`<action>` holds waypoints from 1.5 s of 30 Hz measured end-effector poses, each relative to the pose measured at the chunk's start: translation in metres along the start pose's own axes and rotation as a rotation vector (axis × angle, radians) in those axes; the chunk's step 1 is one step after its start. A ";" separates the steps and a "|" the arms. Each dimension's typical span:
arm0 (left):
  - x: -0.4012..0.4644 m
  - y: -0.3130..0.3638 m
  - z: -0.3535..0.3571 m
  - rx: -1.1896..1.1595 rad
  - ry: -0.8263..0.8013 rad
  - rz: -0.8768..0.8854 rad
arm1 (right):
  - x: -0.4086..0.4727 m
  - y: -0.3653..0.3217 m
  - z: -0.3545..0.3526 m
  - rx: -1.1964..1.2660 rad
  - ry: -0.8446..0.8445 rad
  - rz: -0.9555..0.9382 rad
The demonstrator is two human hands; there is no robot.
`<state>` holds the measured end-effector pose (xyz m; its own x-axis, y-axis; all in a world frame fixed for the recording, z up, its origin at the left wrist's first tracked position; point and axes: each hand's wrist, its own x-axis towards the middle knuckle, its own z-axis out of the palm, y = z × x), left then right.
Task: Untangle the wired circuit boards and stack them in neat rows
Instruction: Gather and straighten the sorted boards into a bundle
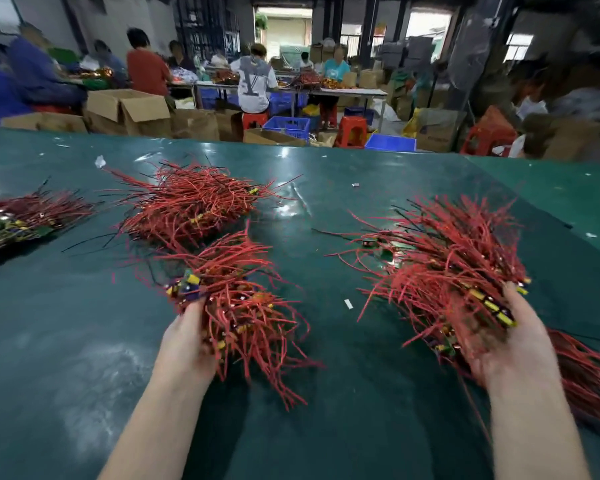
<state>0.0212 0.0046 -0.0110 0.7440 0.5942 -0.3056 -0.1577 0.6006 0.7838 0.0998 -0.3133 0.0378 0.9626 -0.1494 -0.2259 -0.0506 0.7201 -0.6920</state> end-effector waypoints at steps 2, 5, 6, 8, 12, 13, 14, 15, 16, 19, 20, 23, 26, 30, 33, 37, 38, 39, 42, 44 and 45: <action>0.000 0.003 0.002 -0.086 0.014 0.040 | 0.002 0.002 0.003 0.002 -0.024 0.011; 0.004 0.014 0.001 -0.195 0.060 0.051 | 0.000 0.008 0.007 -0.004 -0.063 0.043; 0.004 0.016 0.000 -0.240 0.078 0.042 | -0.002 0.012 0.009 -0.012 -0.084 0.049; 0.005 0.018 -0.002 -0.272 0.126 0.016 | -0.007 0.020 0.013 -0.055 -0.148 0.074; 0.001 0.015 0.001 0.052 0.254 0.065 | -0.016 0.041 0.023 -0.136 -0.254 0.173; 0.000 0.014 -0.001 0.197 0.289 0.109 | -0.019 0.045 0.026 -0.153 -0.270 0.203; -0.002 0.015 -0.003 0.306 0.279 0.158 | -0.022 0.048 0.028 -0.175 -0.285 0.225; -0.004 0.015 -0.006 0.395 0.250 0.198 | -0.025 0.050 0.031 -0.195 -0.294 0.243; -0.007 0.017 -0.009 0.510 0.236 0.240 | -0.027 0.052 0.032 -0.210 -0.306 0.251; -0.007 0.027 -0.021 0.945 0.263 0.302 | -0.030 0.055 0.035 -0.243 -0.331 0.289; -0.006 0.032 -0.027 1.108 0.269 0.281 | -0.031 0.056 0.034 -0.247 -0.335 0.288; -0.008 0.047 -0.045 1.588 0.302 0.168 | -0.031 0.057 0.034 -0.251 -0.343 0.288; -0.020 0.060 -0.049 1.732 0.336 0.203 | -0.031 0.061 0.034 -0.272 -0.326 0.301; -0.037 0.054 -0.025 1.722 0.242 0.522 | -0.033 0.067 0.037 -0.289 -0.338 0.334; -0.042 0.037 -0.009 1.721 -0.029 0.822 | -0.036 0.069 0.039 -0.289 -0.345 0.365; -0.031 0.026 -0.003 1.837 -0.202 1.056 | -0.043 0.069 0.041 -0.294 -0.346 0.403; -0.028 0.026 -0.002 1.882 -0.203 1.066 | -0.044 0.069 0.042 -0.289 -0.349 0.403; -0.026 0.025 -0.002 1.927 -0.196 1.055 | -0.045 0.068 0.043 -0.281 -0.353 0.404; -0.017 0.021 -0.001 1.989 -0.158 0.959 | -0.048 0.068 0.044 -0.271 -0.372 0.414; -0.010 0.018 0.000 1.985 -0.117 0.890 | -0.049 0.068 0.045 -0.280 -0.380 0.417; -0.006 0.018 0.000 2.009 -0.110 0.860 | -0.050 0.068 0.045 -0.286 -0.384 0.416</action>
<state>0.0137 0.0120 0.0049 0.9172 0.2689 0.2940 0.2639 -0.9628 0.0574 0.0603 -0.2266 0.0327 0.8714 0.3956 -0.2902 -0.4590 0.4484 -0.7670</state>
